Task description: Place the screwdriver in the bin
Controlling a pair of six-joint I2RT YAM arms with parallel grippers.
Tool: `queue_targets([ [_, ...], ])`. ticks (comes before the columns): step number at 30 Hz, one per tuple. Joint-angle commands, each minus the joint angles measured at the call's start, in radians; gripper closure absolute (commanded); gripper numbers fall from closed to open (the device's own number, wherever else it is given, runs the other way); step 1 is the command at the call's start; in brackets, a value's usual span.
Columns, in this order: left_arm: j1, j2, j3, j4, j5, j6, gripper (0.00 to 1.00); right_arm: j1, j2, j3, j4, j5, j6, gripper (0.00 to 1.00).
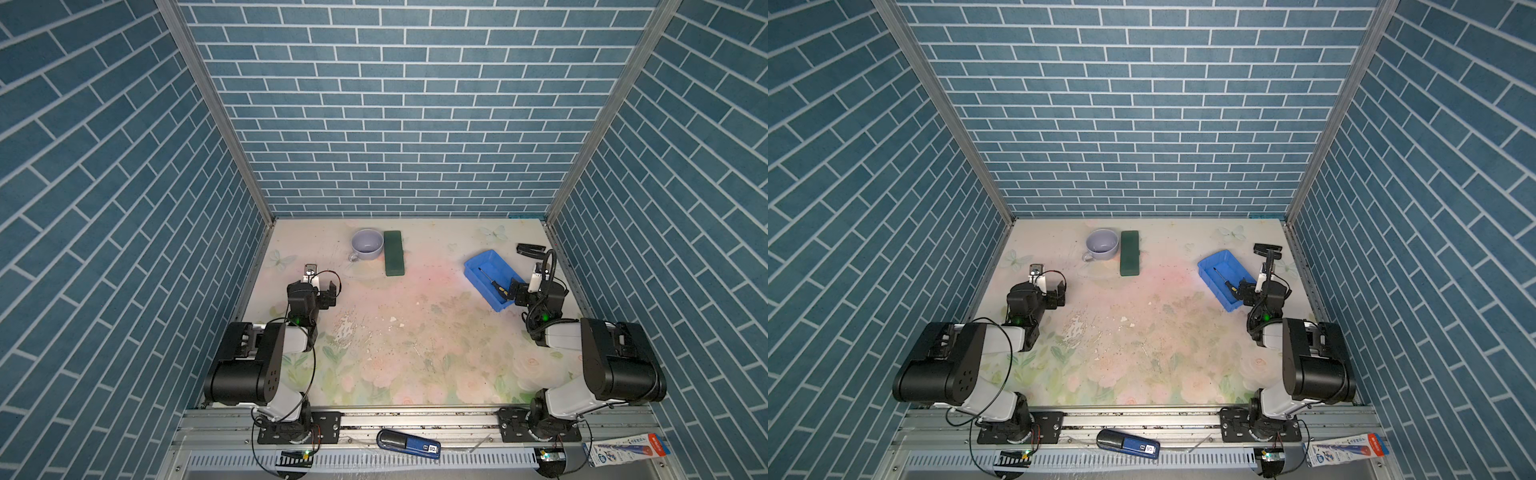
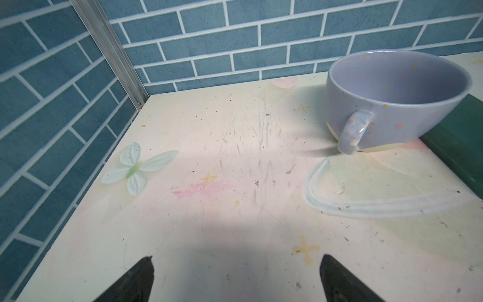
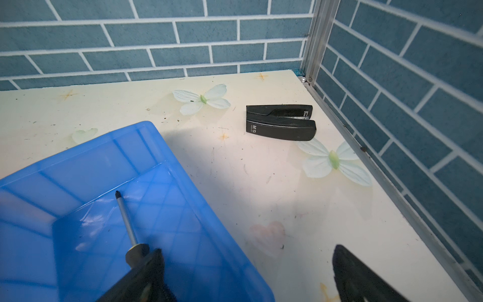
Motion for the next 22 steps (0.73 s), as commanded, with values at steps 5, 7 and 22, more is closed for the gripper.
queue_targets([
  [5,0.003,0.002,0.007,0.027,0.010,-0.008,0.00,-0.001,0.007,-0.007,0.019,0.009,0.014,0.01],
  [7,0.003,0.001,0.009,0.023,0.013,-0.008,0.00,-0.001,0.006,-0.007,0.018,0.008,0.014,0.01],
  [22,0.003,0.004,0.012,0.019,0.014,-0.007,0.00,-0.001,0.007,-0.007,0.019,0.009,0.014,0.01],
])
